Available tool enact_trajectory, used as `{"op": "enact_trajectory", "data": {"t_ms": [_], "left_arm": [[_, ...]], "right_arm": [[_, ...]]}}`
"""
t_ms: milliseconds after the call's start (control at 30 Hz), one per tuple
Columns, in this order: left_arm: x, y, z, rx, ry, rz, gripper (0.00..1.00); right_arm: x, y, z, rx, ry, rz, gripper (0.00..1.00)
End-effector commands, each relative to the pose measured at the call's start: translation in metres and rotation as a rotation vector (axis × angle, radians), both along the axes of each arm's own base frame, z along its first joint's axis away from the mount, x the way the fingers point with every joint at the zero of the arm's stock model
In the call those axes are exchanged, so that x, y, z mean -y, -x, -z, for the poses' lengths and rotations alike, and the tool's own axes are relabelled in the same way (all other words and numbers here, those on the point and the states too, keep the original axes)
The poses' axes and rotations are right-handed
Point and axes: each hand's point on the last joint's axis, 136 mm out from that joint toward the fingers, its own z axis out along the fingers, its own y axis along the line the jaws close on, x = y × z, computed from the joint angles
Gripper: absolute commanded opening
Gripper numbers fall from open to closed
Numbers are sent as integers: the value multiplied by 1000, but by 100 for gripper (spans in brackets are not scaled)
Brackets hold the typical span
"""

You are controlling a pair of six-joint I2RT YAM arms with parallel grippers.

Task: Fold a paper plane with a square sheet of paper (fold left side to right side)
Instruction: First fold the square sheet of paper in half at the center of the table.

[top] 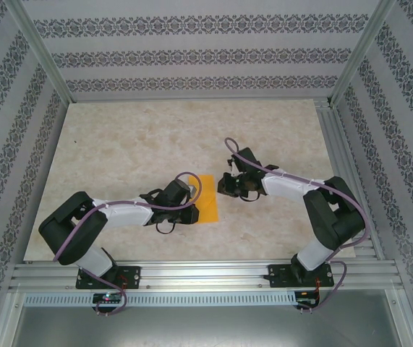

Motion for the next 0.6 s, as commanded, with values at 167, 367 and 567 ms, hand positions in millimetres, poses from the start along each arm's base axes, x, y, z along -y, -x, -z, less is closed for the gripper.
{"op": "enact_trajectory", "data": {"t_ms": [167,367,567], "left_arm": [[-11,17,16,-45,-73,22,18],[-7,13,5,-22,-49,22,18],[11,4,-26,18,42,40,19]], "right_arm": [[-48,18,22,-66,-67,-39,10],[-37,20,48,-107,18,-27,10],[-26,30,62,-145,75,-26,10]]}}
